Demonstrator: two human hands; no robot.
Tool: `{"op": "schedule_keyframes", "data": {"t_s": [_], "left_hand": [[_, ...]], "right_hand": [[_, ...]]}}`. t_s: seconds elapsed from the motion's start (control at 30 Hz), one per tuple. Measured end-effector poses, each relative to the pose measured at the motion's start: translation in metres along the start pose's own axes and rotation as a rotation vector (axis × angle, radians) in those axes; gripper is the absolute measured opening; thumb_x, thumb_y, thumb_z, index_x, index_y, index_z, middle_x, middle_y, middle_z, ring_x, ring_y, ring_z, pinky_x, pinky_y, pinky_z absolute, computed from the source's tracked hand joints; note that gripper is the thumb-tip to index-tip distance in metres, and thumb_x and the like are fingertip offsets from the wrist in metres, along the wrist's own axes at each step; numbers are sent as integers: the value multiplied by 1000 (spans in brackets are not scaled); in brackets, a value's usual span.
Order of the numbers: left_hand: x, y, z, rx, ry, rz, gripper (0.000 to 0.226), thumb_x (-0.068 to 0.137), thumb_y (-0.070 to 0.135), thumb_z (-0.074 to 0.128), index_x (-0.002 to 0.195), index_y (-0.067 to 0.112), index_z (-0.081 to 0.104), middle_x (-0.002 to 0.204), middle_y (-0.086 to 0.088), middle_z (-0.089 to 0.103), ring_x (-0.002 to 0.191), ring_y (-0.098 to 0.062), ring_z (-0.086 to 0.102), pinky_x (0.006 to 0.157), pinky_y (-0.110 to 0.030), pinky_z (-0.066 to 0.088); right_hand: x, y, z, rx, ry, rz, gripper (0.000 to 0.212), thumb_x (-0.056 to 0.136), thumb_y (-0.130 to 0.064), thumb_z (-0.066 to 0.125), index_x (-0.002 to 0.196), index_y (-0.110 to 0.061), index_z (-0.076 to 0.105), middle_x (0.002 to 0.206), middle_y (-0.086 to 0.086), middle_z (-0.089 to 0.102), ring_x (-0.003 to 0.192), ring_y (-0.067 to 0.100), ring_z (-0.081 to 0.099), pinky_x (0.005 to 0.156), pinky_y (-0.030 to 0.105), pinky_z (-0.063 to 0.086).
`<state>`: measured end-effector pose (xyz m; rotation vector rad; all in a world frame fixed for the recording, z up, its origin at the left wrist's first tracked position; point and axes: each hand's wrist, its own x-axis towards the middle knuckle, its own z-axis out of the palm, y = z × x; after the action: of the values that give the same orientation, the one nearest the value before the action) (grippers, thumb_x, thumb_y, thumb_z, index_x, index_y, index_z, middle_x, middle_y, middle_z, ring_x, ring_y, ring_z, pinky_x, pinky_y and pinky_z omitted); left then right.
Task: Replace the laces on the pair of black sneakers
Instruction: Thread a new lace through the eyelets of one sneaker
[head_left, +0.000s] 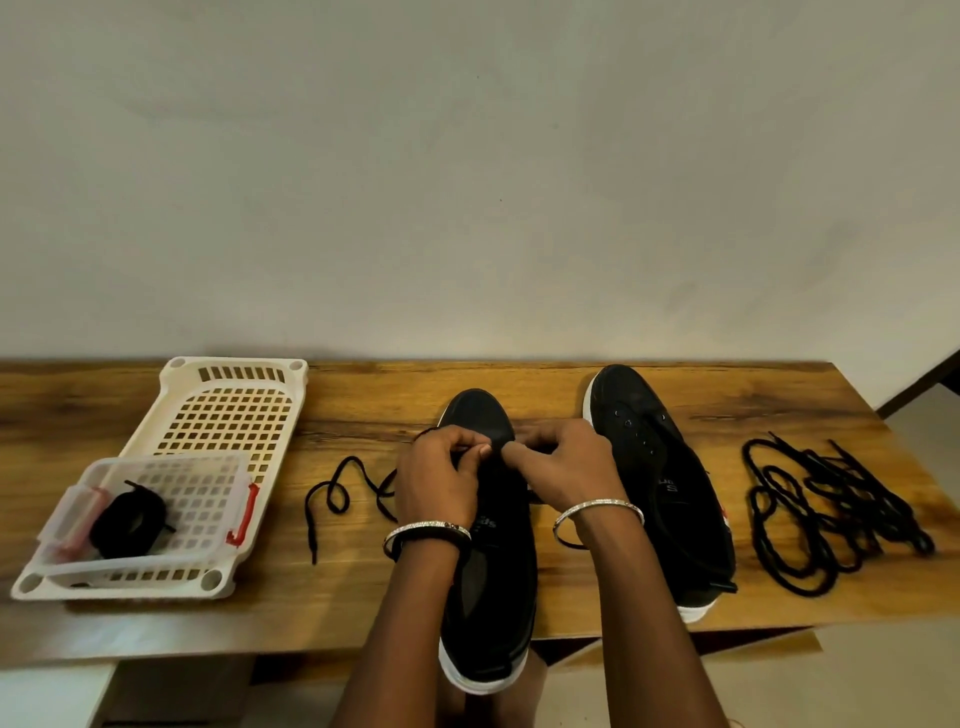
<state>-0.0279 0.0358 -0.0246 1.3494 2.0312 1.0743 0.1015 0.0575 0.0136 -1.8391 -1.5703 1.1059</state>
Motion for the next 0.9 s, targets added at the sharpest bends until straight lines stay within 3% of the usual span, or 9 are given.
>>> {"op": "schedule_keyframes", "data": {"t_s": [0.1, 0.2, 0.33, 0.53, 0.73, 0.9], "left_hand": [[1, 1, 4, -110, 3, -18, 9, 86, 18, 74, 86, 28, 75, 82, 16, 70, 77, 3, 64, 61, -4, 39], [1, 2, 8, -176, -46, -7, 18, 86, 17, 75, 82, 33, 70, 79, 16, 71, 76, 4, 66, 67, -13, 49], [-1, 4, 9, -170, -76, -11, 14, 84, 19, 77, 84, 32, 73, 77, 17, 72, 73, 7, 66, 66, -15, 50], [-2, 6, 10, -93, -93, 3, 12, 84, 24, 77, 91, 33, 73, 77, 20, 72, 76, 8, 66, 68, -20, 53], [-5, 12, 9, 44, -82, 39, 11, 86, 26, 75, 94, 33, 71, 81, 18, 73, 74, 4, 65, 59, -11, 42], [-6, 15, 9, 124, -94, 82, 17, 88, 25, 72, 99, 35, 63, 83, 19, 71, 75, -1, 65, 60, -21, 47]], "right_hand": [[1, 4, -4, 114, -37, 32, 9, 79, -26, 75, 72, -23, 81, 75, -3, 76, 79, 14, 73, 74, 43, 64], [3, 8, -7, 195, -76, 68, 16, 83, -20, 72, 69, -19, 80, 77, -1, 77, 86, 19, 74, 81, 48, 62], [3, 12, -9, 336, -117, 124, 20, 85, -12, 69, 68, -12, 79, 78, 7, 76, 89, 27, 73, 90, 57, 57], [0, 12, -11, 473, -137, 167, 36, 89, 3, 63, 60, -15, 76, 72, 5, 74, 80, 22, 70, 90, 47, 56], [-1, 12, -15, 535, -154, 206, 20, 89, 4, 59, 83, -1, 78, 78, 11, 72, 72, 19, 69, 66, 33, 57], [1, 15, -15, 539, -153, 208, 19, 89, 4, 58, 100, 13, 71, 87, 18, 70, 74, 20, 67, 70, 35, 57]]}}
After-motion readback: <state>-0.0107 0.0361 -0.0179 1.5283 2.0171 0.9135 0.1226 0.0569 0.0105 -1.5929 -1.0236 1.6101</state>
